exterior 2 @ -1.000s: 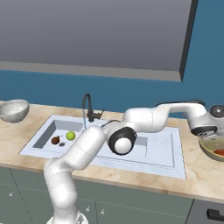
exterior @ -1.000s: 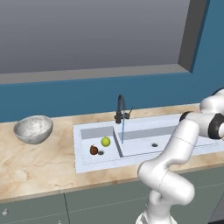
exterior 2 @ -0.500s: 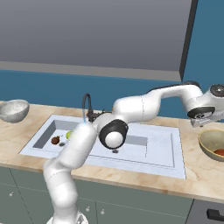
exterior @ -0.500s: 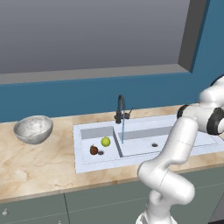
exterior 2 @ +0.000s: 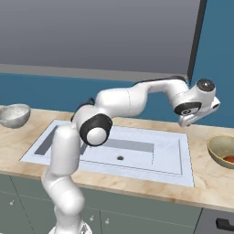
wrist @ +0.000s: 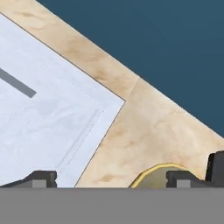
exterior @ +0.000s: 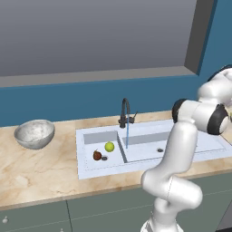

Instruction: Pick the pears from the sink and place them in one bowl. Place the sweet potato in the other bowl. Then turn off the sink faucet.

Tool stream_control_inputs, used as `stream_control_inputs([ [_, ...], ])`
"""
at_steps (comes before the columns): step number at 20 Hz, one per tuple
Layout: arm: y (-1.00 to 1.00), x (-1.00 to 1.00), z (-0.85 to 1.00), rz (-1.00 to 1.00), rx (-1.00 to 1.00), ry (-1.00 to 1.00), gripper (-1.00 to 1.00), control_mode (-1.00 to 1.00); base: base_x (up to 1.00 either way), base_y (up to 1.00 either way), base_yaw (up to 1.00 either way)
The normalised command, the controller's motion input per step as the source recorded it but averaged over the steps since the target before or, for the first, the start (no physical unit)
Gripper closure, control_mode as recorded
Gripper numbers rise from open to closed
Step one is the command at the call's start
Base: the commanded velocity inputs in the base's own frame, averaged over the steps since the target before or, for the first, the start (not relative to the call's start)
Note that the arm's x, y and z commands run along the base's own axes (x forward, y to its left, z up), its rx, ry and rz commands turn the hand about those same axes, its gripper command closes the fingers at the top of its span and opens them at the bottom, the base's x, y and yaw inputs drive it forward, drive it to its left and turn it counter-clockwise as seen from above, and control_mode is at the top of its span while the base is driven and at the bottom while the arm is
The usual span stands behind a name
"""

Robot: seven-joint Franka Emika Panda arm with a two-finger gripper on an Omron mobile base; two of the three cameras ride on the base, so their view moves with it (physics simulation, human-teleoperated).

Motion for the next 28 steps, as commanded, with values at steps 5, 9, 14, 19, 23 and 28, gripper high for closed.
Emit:
stream_control_inputs([
  [5,1.0,-0.22,0.1,0.22,-0.08,0.0,-1.0,-1.0,0.0,0.0,0.0],
  [9,1.0,-0.41,0.0,0.22,-0.1,0.02,-1.0,-1.0,0.0,0.0,0.0],
  [14,1.0,-0.5,0.2,0.16,-0.08,0.11,-1.0,-1.0,0.0,0.0,0.0],
  [19,0.73,-0.62,0.26,0.01,-0.19,0.06,-1.0,-1.0,0.0,0.0,0.0],
  [23,0.7,-0.53,0.03,0.02,-0.01,0.11,-1.0,-1.0,0.0,0.0,0.0],
  [28,0.81,-0.29,0.03,0.1,0.0,0.12,-1.0,-1.0,0.0,0.0,0.0],
])
